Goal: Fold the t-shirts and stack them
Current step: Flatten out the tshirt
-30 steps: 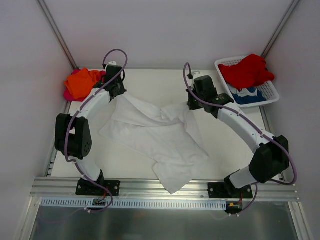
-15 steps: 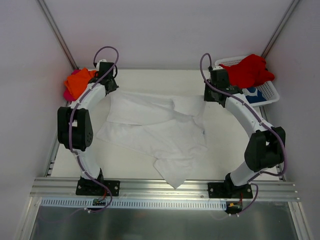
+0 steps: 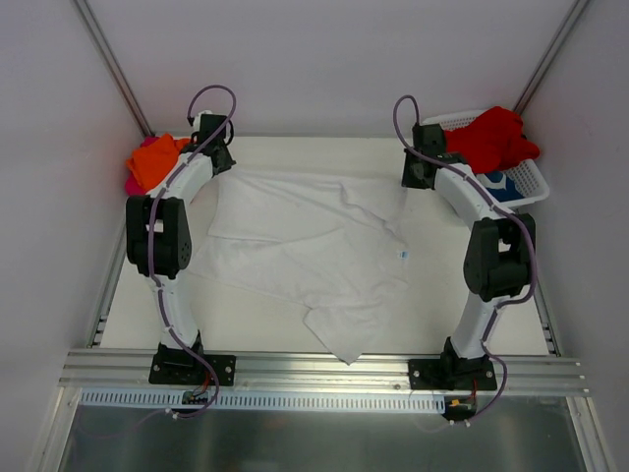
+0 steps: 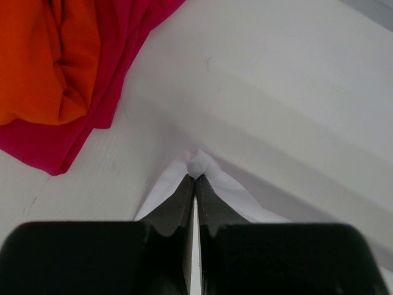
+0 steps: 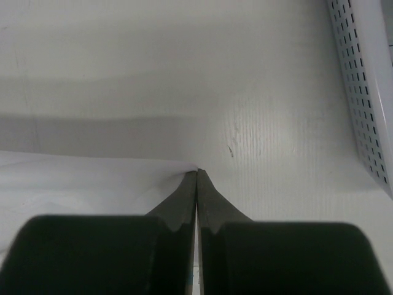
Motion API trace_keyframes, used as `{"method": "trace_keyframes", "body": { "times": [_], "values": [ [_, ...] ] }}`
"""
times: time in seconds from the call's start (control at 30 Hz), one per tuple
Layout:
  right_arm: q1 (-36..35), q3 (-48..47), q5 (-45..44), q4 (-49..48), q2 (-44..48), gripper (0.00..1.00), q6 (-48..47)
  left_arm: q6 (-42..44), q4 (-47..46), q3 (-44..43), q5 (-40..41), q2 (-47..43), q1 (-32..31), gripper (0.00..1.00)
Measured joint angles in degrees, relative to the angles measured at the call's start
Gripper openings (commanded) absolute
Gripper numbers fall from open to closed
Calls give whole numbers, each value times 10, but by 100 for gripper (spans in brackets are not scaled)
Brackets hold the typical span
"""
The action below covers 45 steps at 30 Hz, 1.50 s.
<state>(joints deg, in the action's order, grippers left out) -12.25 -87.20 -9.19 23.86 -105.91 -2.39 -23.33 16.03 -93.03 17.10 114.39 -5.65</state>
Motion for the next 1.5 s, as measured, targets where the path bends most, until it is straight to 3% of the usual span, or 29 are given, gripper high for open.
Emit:
{"method": "trace_keyframes", "body": {
  "times": [0.6, 0.93, 1.27, 1.3, 1.33, 1.43, 1.47, 1.5],
  "values": [
    [12, -110, 0, 7, -129, 0, 2, 0, 15, -140, -5, 129, 5, 0],
    [19, -154, -3, 9, -172, 0, 5, -18, 25, -170, -17, 159, 20, 0],
    [58, -277, -7, 2, -275, 1, 9, -22, 28, -261, -17, 238, 42, 0],
    [60, -288, -7, 1, -282, 6, 9, -22, 28, -275, -17, 247, 43, 7],
    [61, -299, -6, 1, -292, 14, 9, -21, 28, -286, -19, 254, 43, 34],
    [62, -308, -4, 1, -301, 26, 10, -17, 27, -306, -25, 268, 43, 71],
    [61, -308, -4, 1, -301, 29, 9, -16, 27, -307, -27, 268, 42, 91],
    [61, -308, -2, 1, -301, 29, 10, -15, 27, -307, -28, 268, 42, 99]
  ]
}}
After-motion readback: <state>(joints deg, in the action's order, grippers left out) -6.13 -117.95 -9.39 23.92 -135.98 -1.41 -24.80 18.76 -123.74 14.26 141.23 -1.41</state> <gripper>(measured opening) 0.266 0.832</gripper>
